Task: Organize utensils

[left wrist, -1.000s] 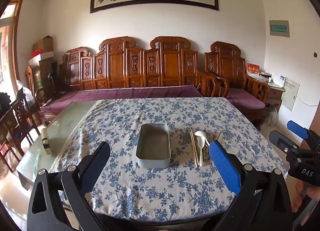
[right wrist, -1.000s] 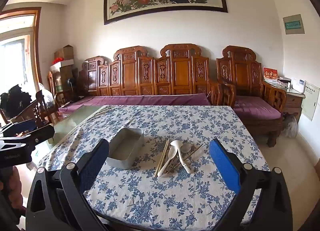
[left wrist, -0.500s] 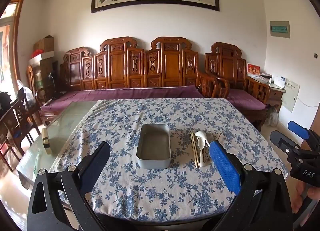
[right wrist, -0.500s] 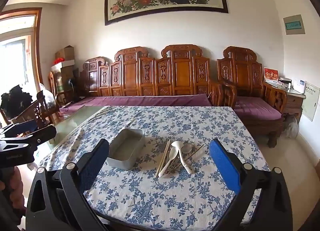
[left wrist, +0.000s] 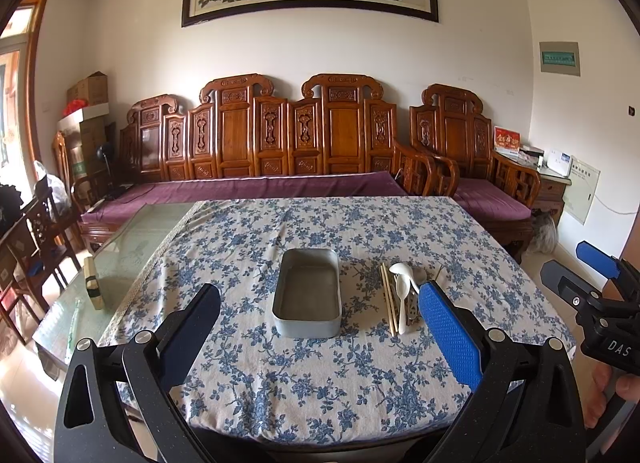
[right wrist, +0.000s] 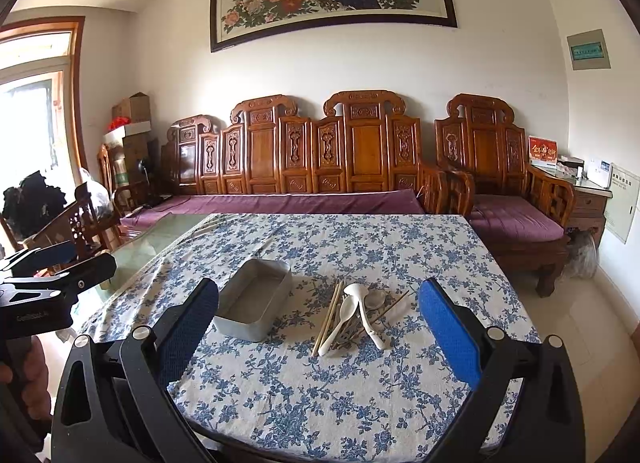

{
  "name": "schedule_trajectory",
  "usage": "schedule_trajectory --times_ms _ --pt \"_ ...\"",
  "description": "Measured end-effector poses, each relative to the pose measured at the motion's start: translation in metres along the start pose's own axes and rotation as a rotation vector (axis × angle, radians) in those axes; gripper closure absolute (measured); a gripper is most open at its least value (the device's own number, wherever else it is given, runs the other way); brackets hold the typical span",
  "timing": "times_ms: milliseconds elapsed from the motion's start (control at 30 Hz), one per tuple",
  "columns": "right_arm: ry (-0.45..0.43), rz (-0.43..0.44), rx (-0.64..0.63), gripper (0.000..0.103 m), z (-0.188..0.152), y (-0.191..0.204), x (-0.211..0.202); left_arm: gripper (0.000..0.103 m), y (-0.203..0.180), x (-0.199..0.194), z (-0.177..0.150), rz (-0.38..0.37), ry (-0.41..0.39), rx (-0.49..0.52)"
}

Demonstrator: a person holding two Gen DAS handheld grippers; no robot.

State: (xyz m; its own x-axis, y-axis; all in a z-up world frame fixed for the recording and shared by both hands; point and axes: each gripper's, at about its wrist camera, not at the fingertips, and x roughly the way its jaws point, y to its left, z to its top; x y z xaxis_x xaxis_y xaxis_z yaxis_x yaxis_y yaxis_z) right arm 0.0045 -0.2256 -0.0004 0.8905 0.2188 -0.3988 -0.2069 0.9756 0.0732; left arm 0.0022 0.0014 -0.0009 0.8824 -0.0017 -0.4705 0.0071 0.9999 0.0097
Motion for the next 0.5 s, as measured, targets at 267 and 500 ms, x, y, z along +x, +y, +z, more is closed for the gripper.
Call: schedule_trajectory --times_ms 267,500 --pt "-0.007 0.003 -0.002 0.002 0.003 0.003 -0.004 0.007 -0.003 -0.008 0.004 -0.012 -0.005 -0.001" --pt "-0.01 0.004 -0.003 0.002 0.003 0.001 -0.005 0.007 -0.007 -0.011 0.006 -0.01 -0.011 0.012"
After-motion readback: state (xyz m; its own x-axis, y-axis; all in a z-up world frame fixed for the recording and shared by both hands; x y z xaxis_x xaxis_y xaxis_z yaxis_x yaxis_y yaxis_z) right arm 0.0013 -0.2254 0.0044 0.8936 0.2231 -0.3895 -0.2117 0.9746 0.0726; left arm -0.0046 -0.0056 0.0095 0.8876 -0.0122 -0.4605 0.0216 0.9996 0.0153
